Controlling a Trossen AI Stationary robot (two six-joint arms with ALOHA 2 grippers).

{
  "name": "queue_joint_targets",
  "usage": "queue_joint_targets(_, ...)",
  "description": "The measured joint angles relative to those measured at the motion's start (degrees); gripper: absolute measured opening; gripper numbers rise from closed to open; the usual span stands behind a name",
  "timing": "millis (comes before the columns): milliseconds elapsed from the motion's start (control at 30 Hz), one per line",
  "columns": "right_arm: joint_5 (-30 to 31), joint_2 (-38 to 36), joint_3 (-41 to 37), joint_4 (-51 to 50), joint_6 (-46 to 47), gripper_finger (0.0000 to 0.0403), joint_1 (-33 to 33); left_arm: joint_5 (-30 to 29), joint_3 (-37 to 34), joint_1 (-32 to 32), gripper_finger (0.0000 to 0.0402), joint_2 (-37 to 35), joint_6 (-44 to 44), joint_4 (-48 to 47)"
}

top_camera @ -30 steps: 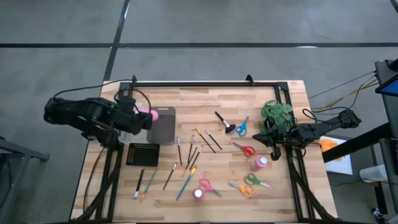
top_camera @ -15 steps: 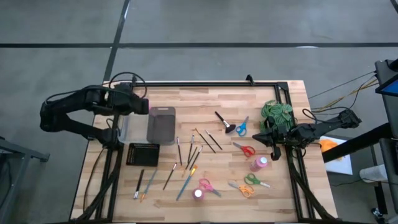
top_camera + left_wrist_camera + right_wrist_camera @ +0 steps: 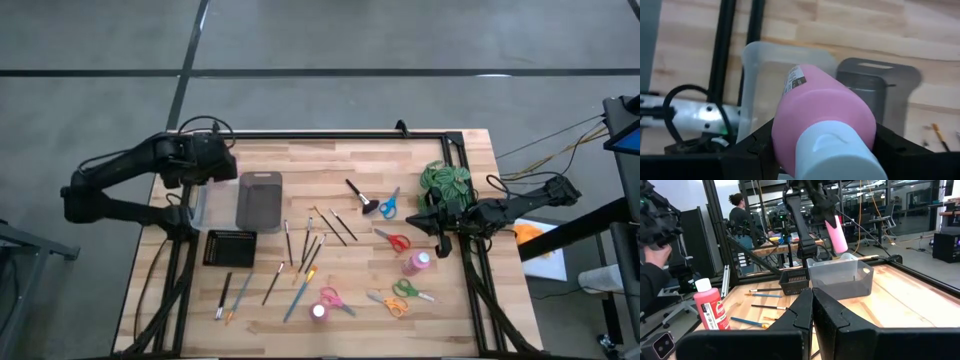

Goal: Pick & Place Paint Supplies
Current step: Put the left light pink bottle into the white bin

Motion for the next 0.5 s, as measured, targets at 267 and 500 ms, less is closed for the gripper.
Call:
queue_joint_targets(267,0.00,0.00,0.01,-0.01,0.00,0.0009,0.02,3.14,-5.24,11.80,0.0197,0.05,4.87,0.08)
queue_joint_targets(500,0.00,0.00,0.00,0.00,0.01,0.0009,0.02,6.08,-10.20,21.27,0.0197,0.04,13.80,4.76)
